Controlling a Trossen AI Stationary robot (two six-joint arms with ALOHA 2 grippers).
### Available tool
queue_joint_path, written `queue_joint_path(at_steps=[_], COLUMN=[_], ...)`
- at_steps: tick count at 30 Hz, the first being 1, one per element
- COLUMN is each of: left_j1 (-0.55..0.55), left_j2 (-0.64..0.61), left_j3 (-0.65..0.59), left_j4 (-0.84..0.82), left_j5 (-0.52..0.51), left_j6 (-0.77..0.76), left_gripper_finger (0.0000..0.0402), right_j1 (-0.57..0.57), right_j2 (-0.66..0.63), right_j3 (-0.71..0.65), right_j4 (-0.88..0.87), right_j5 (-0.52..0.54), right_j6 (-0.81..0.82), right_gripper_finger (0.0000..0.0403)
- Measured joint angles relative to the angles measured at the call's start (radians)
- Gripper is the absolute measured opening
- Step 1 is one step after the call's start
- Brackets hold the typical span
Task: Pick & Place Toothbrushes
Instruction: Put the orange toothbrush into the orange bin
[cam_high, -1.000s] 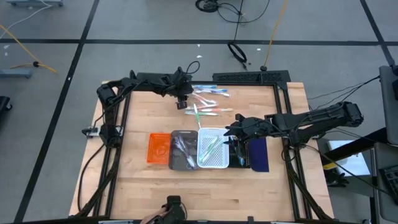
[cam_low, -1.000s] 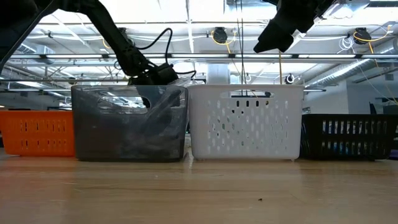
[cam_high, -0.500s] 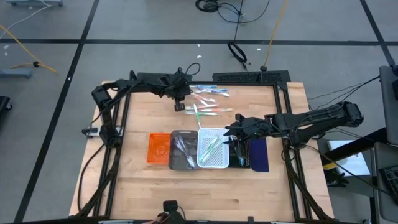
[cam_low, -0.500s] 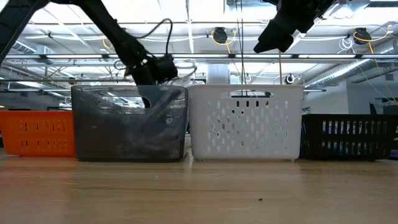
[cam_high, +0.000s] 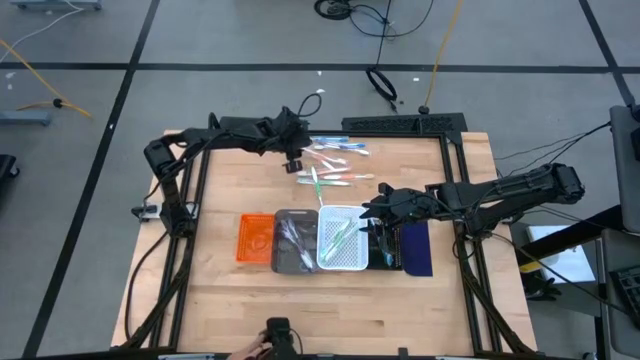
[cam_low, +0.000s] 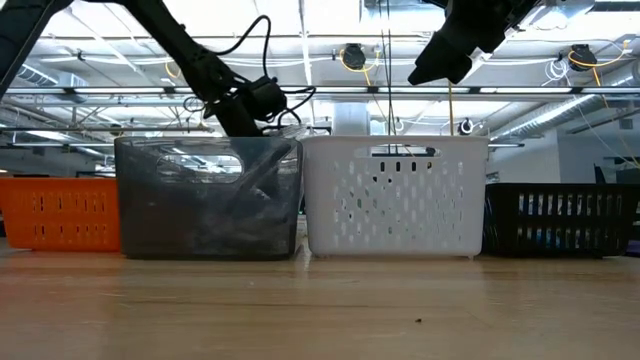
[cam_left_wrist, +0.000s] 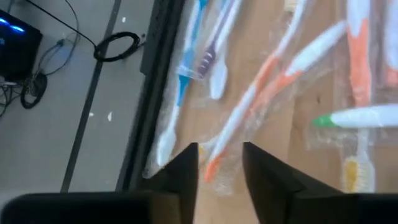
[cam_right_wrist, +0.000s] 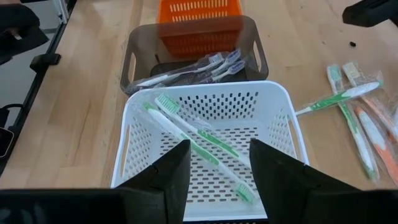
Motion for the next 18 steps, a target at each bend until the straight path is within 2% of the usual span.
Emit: queue_joint_path(at_steps=[3,7,18], left_j1=[0.008,0.012,0.014], left_j2=[0.0,0.021,0.116], left_j3=[0.0,0.0,0.0], left_j4=[0.009,-0.001,0.042], left_j5=[0.001,0.001,-0.018], left_j6=[-0.001,0.012,0.067], left_gripper_finger=[0.0163,0.0186,0.0159], right_j1=[0.0,0.0,0.0], right_j2=[0.0,0.0,0.0], right_j3=[0.0,0.0,0.0], right_j4=[0.0,0.0,0.0], right_j5=[0.0,0.0,0.0], right_j6=[0.0,0.0,0.0], right_gripper_finger=[0.0155,0.0155,0.0155])
